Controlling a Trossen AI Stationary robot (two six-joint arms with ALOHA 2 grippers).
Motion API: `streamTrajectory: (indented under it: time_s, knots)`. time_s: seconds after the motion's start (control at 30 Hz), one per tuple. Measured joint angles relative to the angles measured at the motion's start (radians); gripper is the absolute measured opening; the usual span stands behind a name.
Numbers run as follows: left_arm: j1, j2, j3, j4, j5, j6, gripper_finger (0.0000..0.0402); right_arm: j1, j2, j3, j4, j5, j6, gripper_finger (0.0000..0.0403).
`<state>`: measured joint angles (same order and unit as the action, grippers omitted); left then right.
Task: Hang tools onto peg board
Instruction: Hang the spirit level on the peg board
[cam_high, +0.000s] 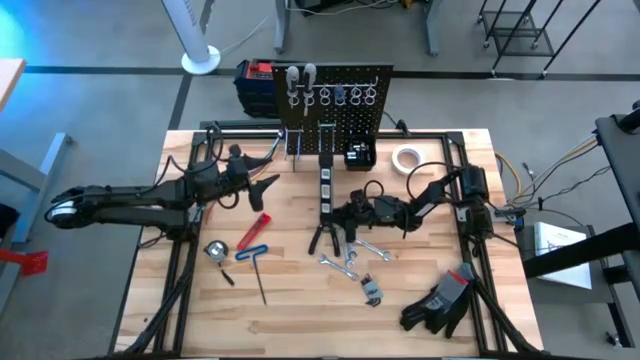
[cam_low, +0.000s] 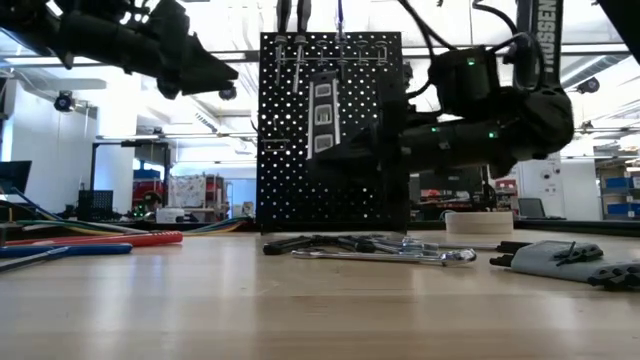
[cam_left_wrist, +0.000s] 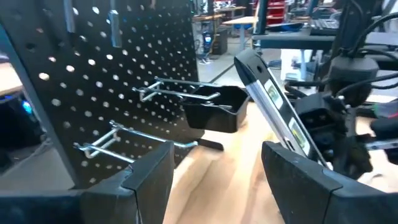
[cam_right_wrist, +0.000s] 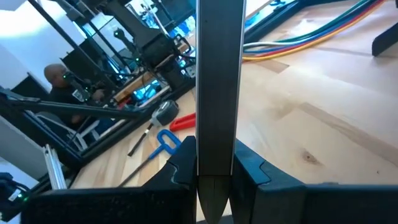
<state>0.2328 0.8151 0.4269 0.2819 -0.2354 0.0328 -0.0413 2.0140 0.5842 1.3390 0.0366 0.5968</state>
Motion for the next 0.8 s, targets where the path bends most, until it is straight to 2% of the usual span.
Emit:
streamTrajectory:
  time_s: [0.17,0.5,0.8]
  knots:
    - [0.007,0.011,0.002,0.009,-0.004,0.010,0.0231,-0.027,0.000,0.032,-0.077,-0.017,-0.019,0.0038]
    - [0.008,0.055,0.002,0.010,-0.044,0.009,0.0231,-0.086,0.000,0.037,-0.129,-0.100,-0.031,0.0038]
    - [0.010,0.081,0.002,0.019,-0.054,0.000,0.0231,-0.114,0.000,0.045,-0.155,-0.124,-0.037,0.0038]
